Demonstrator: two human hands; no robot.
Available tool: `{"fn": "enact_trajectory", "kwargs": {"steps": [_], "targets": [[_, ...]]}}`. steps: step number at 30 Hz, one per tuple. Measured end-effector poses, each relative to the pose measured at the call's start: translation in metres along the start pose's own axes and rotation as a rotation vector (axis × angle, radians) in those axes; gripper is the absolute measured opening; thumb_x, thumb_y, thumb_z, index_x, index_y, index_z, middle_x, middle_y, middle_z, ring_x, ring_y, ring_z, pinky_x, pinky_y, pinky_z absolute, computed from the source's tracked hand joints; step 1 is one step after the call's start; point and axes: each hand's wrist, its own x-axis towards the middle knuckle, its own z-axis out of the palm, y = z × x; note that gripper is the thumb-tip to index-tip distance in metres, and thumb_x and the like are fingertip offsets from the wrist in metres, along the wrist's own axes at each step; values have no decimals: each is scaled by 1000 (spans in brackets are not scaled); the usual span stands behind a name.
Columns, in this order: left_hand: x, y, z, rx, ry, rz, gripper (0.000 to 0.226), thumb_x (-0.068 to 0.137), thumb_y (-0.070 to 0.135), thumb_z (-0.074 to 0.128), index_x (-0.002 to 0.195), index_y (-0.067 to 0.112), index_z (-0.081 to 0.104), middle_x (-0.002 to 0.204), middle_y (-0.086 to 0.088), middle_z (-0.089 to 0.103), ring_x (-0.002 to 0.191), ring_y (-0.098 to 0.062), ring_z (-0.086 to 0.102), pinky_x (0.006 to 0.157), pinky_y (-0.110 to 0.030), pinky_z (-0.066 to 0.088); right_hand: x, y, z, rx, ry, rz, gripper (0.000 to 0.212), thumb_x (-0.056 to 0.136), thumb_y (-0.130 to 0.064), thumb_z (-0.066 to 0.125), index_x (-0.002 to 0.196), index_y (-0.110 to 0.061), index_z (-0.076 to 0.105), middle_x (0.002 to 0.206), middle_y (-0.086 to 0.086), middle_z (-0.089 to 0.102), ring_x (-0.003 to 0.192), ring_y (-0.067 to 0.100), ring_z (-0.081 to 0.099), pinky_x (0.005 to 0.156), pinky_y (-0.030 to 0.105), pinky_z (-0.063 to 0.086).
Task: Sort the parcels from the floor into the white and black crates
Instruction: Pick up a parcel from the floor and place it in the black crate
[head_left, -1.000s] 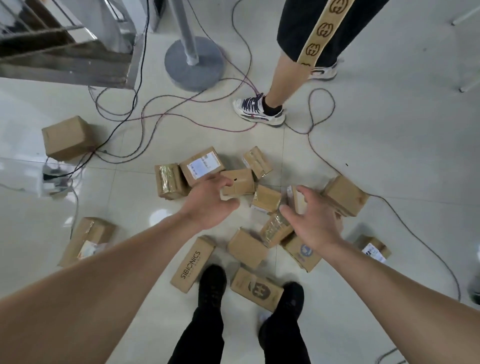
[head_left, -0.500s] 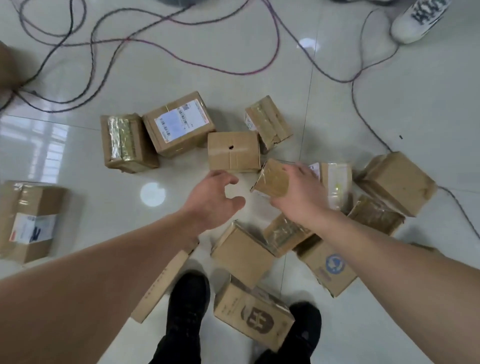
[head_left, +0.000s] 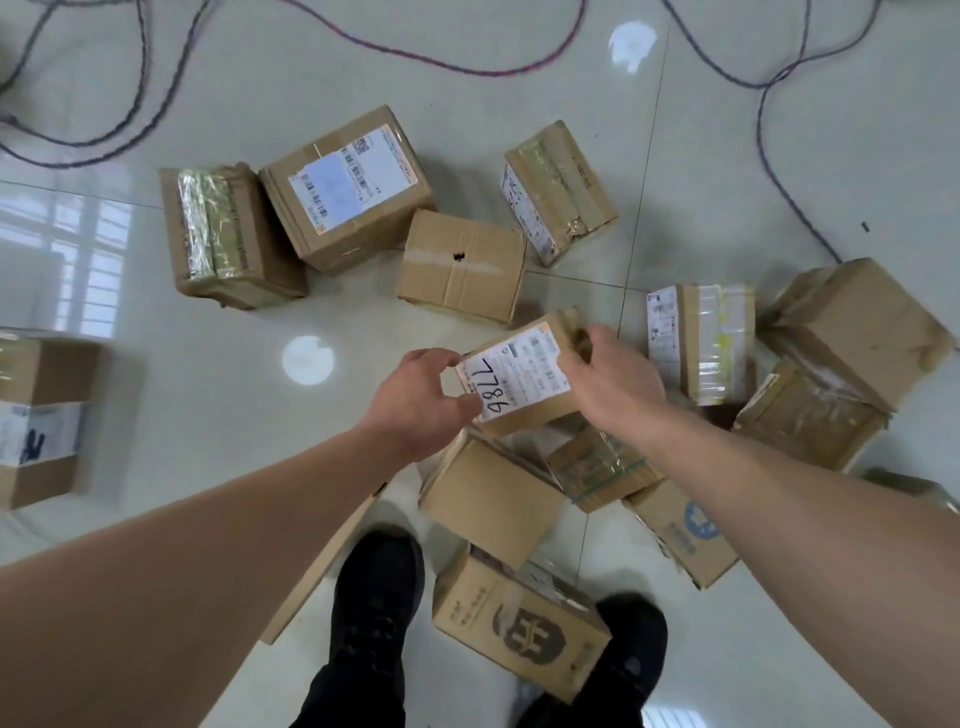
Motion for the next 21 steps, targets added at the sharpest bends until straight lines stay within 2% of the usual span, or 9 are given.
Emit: {"fn": "enact_trajectory", "kwargs": {"steps": [3,6,8,11,13,15,17,19,21], "targets": [[5,-3,7,-48,-65,-87,74,91,28,67,156,17,32,154,-12,42,135,-29,46,106,-33,39,5,6,9,-37,-10,0,32,103,-31,42,130,-21,54,121,1,65,91,22,53,74,35,39],[9,0,18,-150,-139,-172,83,91,24,68,159,15,22,154,-13,42,138,-30,43,105,-35,38,9,8,7,-59,-35,7,23,101,-27,45,121,-24,55,108,-4,63,92,22,53,75,35,40],[12,3,27,-205,-178,-198,74,90,19,68,155,15,31,142,-8,52,128,-26,51,98,-32,42,11,9,6,-61,-64,22,14,99,-24,46,110,-26,55,100,-7,60,91,22,56,71,34,39],[11,9,37,-324,-202,-165,40,89,3,61,123,23,60,117,2,68,104,-16,62,80,-25,49,10,10,6,-26,-81,16,15,94,-18,47,91,-24,60,91,-9,65,87,22,61,61,30,38],[7,14,38,-418,-146,-147,45,88,0,58,128,20,58,118,-1,69,105,-18,63,72,-20,45,2,10,1,37,-45,31,17,93,-15,47,84,-23,59,84,-11,63,87,22,62,63,31,41],[-4,22,30,-463,-74,-127,48,90,1,56,134,20,52,121,0,66,105,-17,60,72,-18,41,-8,12,-4,137,-5,49,16,92,-15,48,87,-23,61,90,-10,67,90,22,63,74,36,50],[-19,34,18,-450,-25,-90,42,92,0,54,126,25,51,119,0,63,102,-15,59,76,-17,43,-25,11,-9,250,30,65,18,90,-19,50,97,-28,64,103,-11,72,95,19,66,83,39,56],[-36,47,3,-428,14,-39,34,92,-1,52,118,21,53,120,-1,64,101,-15,62,79,-15,46,-46,6,-20,362,72,87,23,89,-24,52,107,-29,65,106,-14,74,97,13,68,80,35,56],[-57,64,-15,-411,27,0,28,92,-4,50,104,21,56,103,3,66,89,-8,62,65,-5,45,-71,-2,-38,464,131,109,20,92,-29,53,110,-28,61,101,-14,72,92,9,67,69,29,49]]}}
